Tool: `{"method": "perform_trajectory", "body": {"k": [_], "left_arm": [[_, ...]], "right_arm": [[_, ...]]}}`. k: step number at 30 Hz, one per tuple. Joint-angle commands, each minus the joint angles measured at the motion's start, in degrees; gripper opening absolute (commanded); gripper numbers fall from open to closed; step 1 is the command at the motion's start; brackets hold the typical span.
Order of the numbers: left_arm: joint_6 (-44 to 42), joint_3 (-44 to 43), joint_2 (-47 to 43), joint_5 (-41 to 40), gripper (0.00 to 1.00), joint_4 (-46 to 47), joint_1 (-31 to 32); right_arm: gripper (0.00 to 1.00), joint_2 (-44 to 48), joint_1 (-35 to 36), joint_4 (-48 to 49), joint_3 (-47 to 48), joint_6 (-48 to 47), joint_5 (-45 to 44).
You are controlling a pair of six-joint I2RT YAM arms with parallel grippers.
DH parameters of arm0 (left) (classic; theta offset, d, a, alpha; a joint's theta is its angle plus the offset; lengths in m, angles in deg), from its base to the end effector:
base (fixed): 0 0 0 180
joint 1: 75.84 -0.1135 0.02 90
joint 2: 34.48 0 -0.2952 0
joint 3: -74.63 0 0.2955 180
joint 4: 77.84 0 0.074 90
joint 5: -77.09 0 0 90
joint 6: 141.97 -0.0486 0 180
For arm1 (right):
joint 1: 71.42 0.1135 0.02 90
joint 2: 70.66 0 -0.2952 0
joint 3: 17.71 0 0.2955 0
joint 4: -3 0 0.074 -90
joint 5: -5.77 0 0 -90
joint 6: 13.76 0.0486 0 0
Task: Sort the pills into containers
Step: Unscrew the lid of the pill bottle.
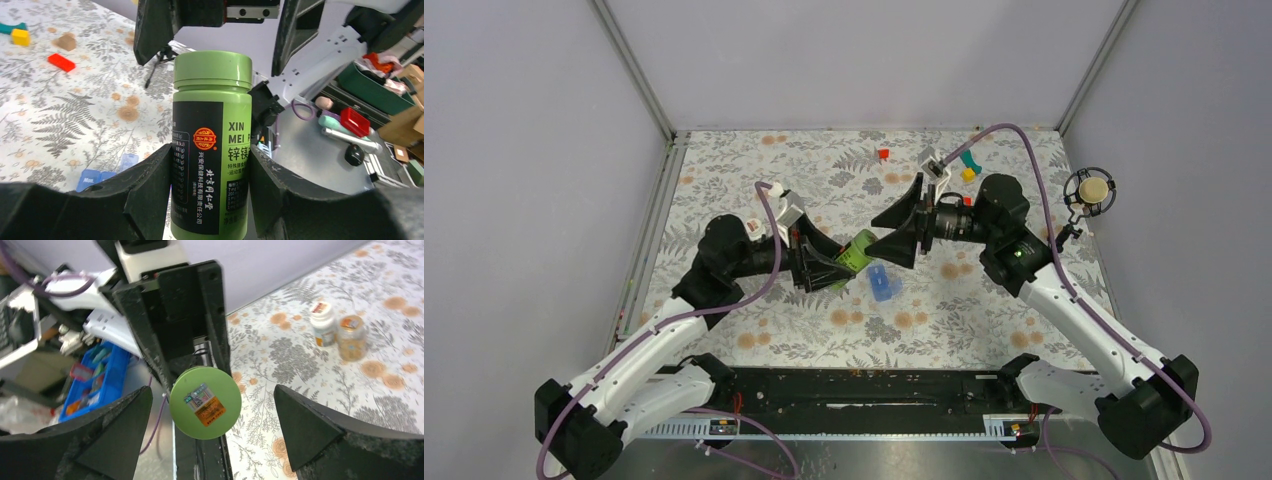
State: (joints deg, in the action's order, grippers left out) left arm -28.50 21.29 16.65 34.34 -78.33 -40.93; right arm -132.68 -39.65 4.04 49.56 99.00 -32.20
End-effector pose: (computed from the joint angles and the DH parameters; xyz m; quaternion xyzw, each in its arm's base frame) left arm 0.1739 -0.1649 0.3579 0.3498 0.6062 -0.5643 0.4379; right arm 0.2171 0.1795 0.4126 -0.3728 0.5721 0.5668 0.4609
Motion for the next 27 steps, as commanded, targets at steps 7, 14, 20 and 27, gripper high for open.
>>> {"method": "perform_trajectory", "body": {"k": [7, 14, 20, 27], "left_arm": [[-3.4, -2.1, 2.2, -11.2, 0.0, -0.9, -0.2], [-3.1, -3.1, 3.8, -16.8, 0.0, -2.8, -0.2], [-3.1, -3.3, 4.3, -17.9, 0.0, -2.8, -0.2], [-0.7, -3.6, 4.6, -15.8, 0.0, -4.7, -1.6]], "right_arm": [[1.0, -2.3, 0.7, -2.6, 0.1, 19.7, -22.8], [0.96, -7.2, 2.1, -2.6, 2.3, 26.8, -21.1], [0.63, -7.9, 2.4, -3.5, 2.1, 28.3, -22.4], [0.32, -5.4, 1.8, -0.8, 0.7, 18.1, -18.2]]}}
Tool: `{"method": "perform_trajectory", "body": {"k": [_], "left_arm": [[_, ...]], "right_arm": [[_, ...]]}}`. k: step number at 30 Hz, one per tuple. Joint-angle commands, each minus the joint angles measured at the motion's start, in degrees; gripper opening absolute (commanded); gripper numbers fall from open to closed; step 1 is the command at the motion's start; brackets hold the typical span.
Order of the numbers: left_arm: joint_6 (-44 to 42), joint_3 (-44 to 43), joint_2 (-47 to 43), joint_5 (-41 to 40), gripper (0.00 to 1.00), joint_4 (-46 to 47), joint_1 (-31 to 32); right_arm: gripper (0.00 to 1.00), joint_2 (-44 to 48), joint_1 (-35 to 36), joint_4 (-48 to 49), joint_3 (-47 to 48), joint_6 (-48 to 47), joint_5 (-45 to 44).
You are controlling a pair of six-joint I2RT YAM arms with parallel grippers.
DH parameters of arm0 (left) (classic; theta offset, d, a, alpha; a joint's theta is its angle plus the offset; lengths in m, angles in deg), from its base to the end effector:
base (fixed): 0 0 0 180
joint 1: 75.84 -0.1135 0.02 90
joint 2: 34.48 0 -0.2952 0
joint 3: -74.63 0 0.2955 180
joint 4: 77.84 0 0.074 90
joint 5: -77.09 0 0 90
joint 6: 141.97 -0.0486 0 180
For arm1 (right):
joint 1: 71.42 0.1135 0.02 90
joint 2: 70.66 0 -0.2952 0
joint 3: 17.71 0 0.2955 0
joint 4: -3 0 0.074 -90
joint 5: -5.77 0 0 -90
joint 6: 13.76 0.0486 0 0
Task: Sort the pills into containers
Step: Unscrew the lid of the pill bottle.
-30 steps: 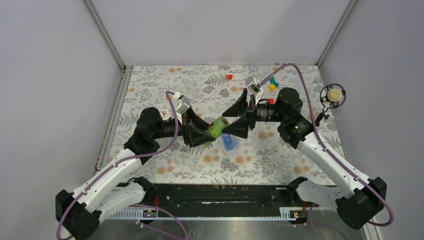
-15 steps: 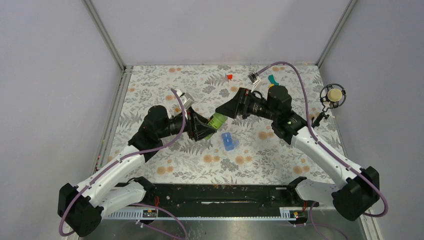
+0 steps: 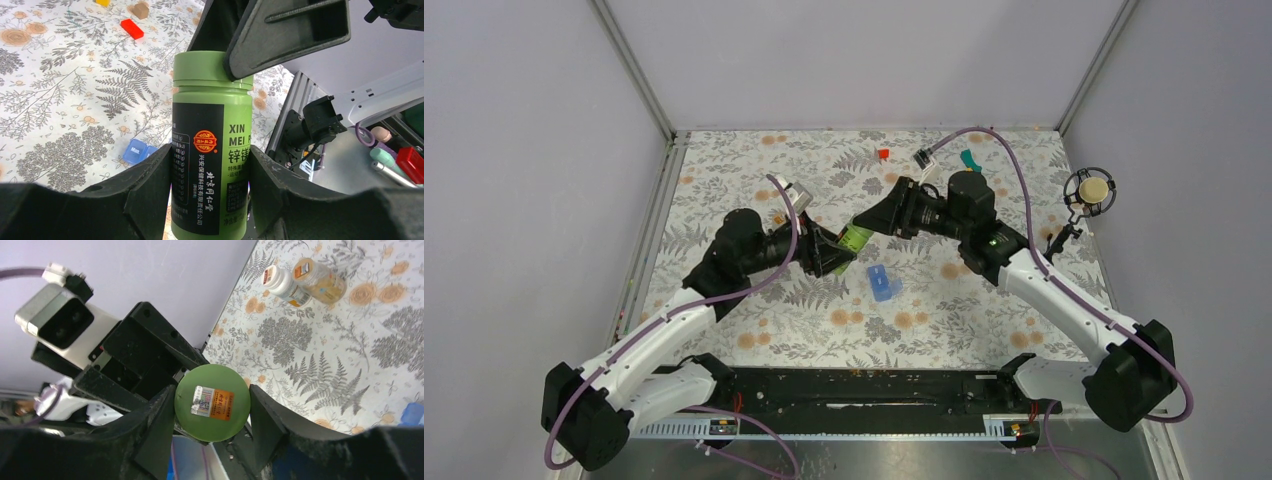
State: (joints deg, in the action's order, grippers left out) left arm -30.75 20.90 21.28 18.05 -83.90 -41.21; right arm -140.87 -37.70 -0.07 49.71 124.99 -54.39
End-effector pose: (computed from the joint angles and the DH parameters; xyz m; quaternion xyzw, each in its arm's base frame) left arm 0.2028 -0.1705 0.3308 0.2587 0.7024 -0.4739 0.4637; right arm 0.2617 0.2037 0.3650 -0.0772 0.7337 0.5705 0.3609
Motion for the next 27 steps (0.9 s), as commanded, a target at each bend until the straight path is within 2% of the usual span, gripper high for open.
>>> {"method": "perform_trajectory", "body": {"k": [1, 4, 8, 13, 14, 16, 17, 18, 22, 27], "left_arm": [[2.1, -3.3, 0.1, 2.3, 0.0, 0.7, -1.8], [3.8, -3.3, 0.7, 9.7, 0.0, 1.1, -3.5], [6.3, -3.1, 1.7, 19.8, 0.0, 3.9, -4.1], [9.3, -1.8, 1.3, 25.3, 0.0, 9.9, -4.1], [9.4, -1.7, 1.1, 25.5, 0.0, 10.4, -4.2], [8.7, -1.7, 0.9, 24.3, 0.0, 10.1, -4.2], [7.9, -1.9, 0.8, 23.1, 0.0, 9.2, -4.1], [6.6, -2.0, 0.6, 21.9, 0.0, 8.3, -4.1], [3.3, -1.5, -0.1, 15.7, 0.0, 7.2, -4.1], [1.8, -2.0, 0.0, 10.9, 0.0, 5.7, -4.1]], "right_arm": [[0.31, 3.4, -0.7, 2.8, 0.2, -11.6, 5.6], [0.31, 4.5, -3.7, 5.7, -2.0, -19.4, 14.6], [0.3, 4.5, -6.5, 14.7, -4.9, -20.5, 30.0], [0.24, 4.4, -7.1, 15.4, -4.6, -20.6, 36.6], [0.29, 4.6, -7.2, 15.3, -4.6, -20.9, 36.0], [0.82, 5.6, -7.2, 11.6, -4.6, -22.2, 26.3], [0.97, 6.2, -7.2, 10.2, -4.6, -22.0, 19.5], [0.99, 6.3, -7.1, 8.9, -4.6, -19.3, 14.2], [0.99, 4.8, -5.5, 8.8, -5.1, -6.3, 4.9], [1.0, 5.6, -1.0, 9.2, -6.1, 0.6, -3.7]]}}
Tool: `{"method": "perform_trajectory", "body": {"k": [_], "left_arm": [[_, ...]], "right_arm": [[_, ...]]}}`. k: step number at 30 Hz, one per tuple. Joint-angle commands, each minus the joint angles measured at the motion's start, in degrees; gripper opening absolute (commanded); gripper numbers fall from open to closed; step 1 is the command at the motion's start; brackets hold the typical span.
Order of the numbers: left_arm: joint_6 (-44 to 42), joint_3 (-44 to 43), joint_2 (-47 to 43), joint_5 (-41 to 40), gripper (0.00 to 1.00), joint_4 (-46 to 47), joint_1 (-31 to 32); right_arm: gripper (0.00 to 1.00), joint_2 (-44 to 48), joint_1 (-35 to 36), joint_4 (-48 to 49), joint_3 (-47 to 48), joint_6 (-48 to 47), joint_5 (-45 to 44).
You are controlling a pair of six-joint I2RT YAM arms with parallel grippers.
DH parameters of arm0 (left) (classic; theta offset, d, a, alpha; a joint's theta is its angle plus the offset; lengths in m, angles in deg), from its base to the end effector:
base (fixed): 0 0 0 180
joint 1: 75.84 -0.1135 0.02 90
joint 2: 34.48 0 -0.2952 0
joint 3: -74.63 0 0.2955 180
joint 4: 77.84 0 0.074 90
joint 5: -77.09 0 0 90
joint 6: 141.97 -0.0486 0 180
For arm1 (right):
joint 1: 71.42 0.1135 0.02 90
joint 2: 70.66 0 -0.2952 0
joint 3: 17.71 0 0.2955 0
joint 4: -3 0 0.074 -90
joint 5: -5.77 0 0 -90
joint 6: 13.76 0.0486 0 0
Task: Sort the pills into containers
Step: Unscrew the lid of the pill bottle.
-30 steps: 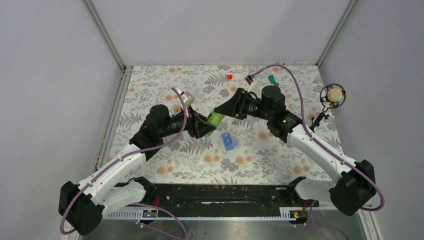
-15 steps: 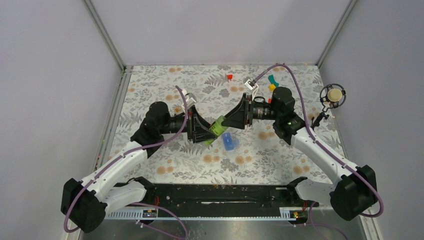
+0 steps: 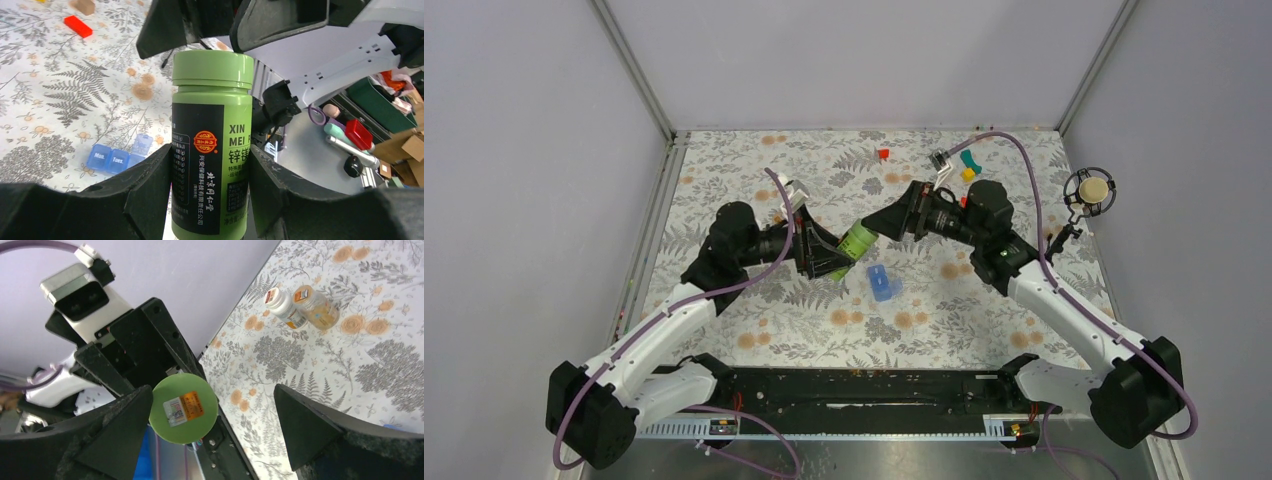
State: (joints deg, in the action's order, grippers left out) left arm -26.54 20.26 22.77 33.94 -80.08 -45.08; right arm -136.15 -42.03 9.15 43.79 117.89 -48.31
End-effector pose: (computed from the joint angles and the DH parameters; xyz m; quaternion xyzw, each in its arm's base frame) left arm 0.2072 -0.1646 0.3374 0.2995 0.6640 -0.5504 0.4081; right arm 0.2523 0.1748 0.3658 -0.1504 0.6798 0.5722 0.4334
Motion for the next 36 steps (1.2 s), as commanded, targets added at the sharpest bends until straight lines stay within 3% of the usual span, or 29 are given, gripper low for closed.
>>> {"method": "perform_trajectory", "body": {"k": [1, 6, 10, 15, 19, 21, 25, 30, 31, 33, 36], "left_arm": [[-2.5, -1.5, -1.4, -5.6, 0.0, 1.7, -0.2], [-2.2, -1.8, -1.3, -7.9, 0.0, 1.3, -0.2], [-1.9, -1.6, -1.6, -8.9, 0.0, 1.0, -0.2], [-1.4, -1.7, -2.1, -8.5, 0.0, 0.4, -0.2], [-1.8, -1.7, -4.1, -6.6, 0.0, -1.1, -0.2], [-3.2, -1.6, -5.3, -4.6, 0.0, -2.1, -0.2], [-4.9, -2.1, -5.8, -0.5, 0.0, -3.5, -0.2], [-3.7, -1.1, -5.7, 5.0, 0.0, -0.1, -0.2], [-3.6, -1.0, -5.7, 5.5, 0.0, 0.1, -0.2], [-3.6, -1.0, -6.0, 3.9, 0.0, 0.4, -0.2], [-4.4, -1.3, -6.0, 0.0, 0.0, -0.5, -0.2]], "right_arm": [[1.0, 0.7, 4.1, -0.2, 0.2, 8.3, -10.3], [0.97, -0.7, 5.7, 0.1, 2.1, 11.4, -10.6], [0.8, -1.2, 5.7, 0.3, 2.8, 12.1, -9.0], [0.5, -1.1, 5.6, 0.2, 3.4, 9.6, -5.8], [0.42, 0.6, 4.0, 1.3, 3.1, 2.1, -0.2], [0.43, 1.1, 1.6, 3.7, 2.4, -2.6, 7.5], [0.44, 0.4, -1.8, 15.3, 0.9, -2.9, 24.3], [0.47, -0.8, -2.0, 21.5, 2.1, -3.2, 36.2], [0.6, -1.0, -2.1, 21.0, 2.5, -3.7, 36.6], [0.97, -0.7, -2.5, 17.6, 2.9, -4.5, 30.4], [1.0, -1.3, -1.9, 15.3, 2.7, -0.9, 17.2]]}}
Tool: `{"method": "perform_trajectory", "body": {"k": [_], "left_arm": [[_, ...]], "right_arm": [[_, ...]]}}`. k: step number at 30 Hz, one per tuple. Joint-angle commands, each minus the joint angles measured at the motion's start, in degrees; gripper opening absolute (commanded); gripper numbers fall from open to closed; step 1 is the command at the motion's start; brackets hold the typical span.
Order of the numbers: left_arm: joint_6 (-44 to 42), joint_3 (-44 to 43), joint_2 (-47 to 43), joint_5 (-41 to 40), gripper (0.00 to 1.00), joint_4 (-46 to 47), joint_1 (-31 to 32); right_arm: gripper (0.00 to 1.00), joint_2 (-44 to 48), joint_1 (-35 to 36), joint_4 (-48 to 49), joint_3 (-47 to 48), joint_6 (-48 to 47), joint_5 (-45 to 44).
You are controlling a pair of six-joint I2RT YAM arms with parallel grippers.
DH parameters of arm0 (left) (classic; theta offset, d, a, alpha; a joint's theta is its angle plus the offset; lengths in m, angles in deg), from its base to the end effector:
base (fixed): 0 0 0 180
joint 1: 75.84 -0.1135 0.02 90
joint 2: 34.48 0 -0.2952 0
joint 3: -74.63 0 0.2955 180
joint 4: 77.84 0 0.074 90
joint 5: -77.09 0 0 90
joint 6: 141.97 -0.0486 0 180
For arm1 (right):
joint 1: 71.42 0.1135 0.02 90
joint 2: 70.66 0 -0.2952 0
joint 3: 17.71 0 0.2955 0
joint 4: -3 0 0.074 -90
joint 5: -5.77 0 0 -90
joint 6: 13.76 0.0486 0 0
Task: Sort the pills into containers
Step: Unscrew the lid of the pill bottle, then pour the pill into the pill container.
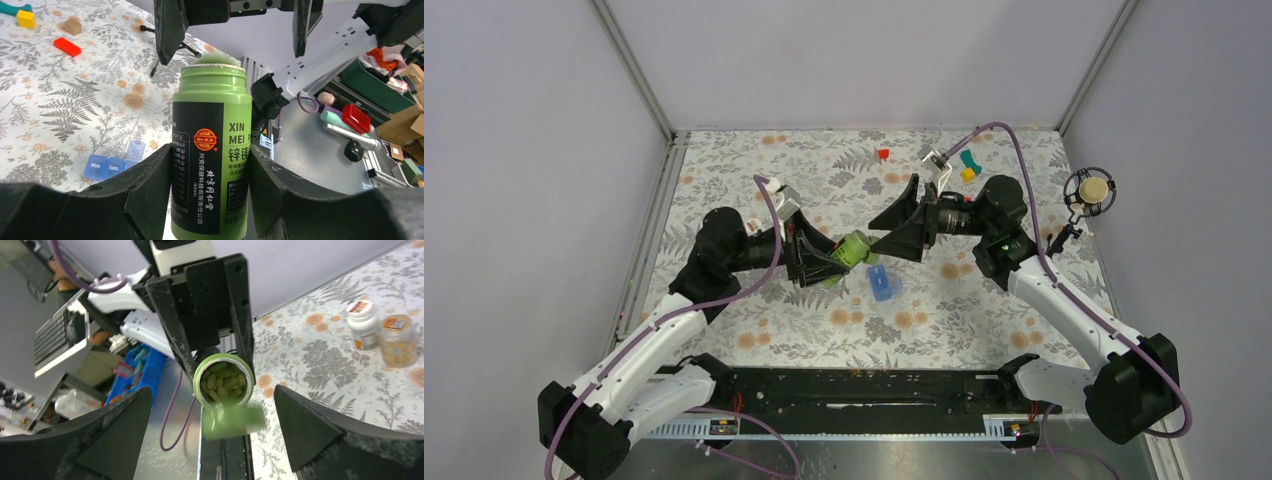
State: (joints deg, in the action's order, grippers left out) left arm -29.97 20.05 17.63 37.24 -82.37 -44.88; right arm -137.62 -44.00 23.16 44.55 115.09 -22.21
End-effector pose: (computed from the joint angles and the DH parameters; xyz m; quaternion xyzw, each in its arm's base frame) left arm 0.1858 -0.1549 0.3554 0.3443 0.6269 -0.5534 0.4269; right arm 0.2397 0.1727 0.3867 -0.3563 0.5573 0.6341 0.4006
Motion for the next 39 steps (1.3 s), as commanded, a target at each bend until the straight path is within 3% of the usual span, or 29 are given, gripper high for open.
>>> {"method": "perform_trajectory", "body": {"k": [1, 5, 12, 18, 25, 32, 39], "left_arm": [[-1.2, -1.1, -0.7, -4.5, 0.0, 1.6, -0.4], [-1.3, -1.3, 0.6, -8.8, 0.0, 1.4, -0.5], [-2.2, -1.6, 2.2, -22.7, 0.0, -3.5, -0.4], [-0.7, 0.2, 2.6, -32.6, 0.0, -4.6, -0.4], [0.4, 2.0, 2.1, -35.3, 0.0, -3.3, -0.4], [0.1, 4.3, 3.0, -31.1, 0.0, -1.3, -0.2], [-5.0, 5.6, 4.5, -26.9, 0.0, -2.0, 4.9]], "right_arm": [[1.0, -0.3, 0.2, 2.6, 1.5, 5.0, -11.6], [1.0, -2.1, 3.0, 2.0, 0.2, 9.7, -18.5], [1.0, -1.2, 4.0, -12.3, -1.9, 5.8, -35.0], [1.0, 2.5, 4.1, -22.7, -3.1, 2.0, -42.8], [0.9, 4.5, 6.3, -27.5, -8.1, -3.2, -39.0], [0.82, 7.3, 9.3, -35.8, -12.7, -3.5, -50.9], [0.76, 8.4, 9.2, -41.2, -15.2, -3.2, -58.5]]}}
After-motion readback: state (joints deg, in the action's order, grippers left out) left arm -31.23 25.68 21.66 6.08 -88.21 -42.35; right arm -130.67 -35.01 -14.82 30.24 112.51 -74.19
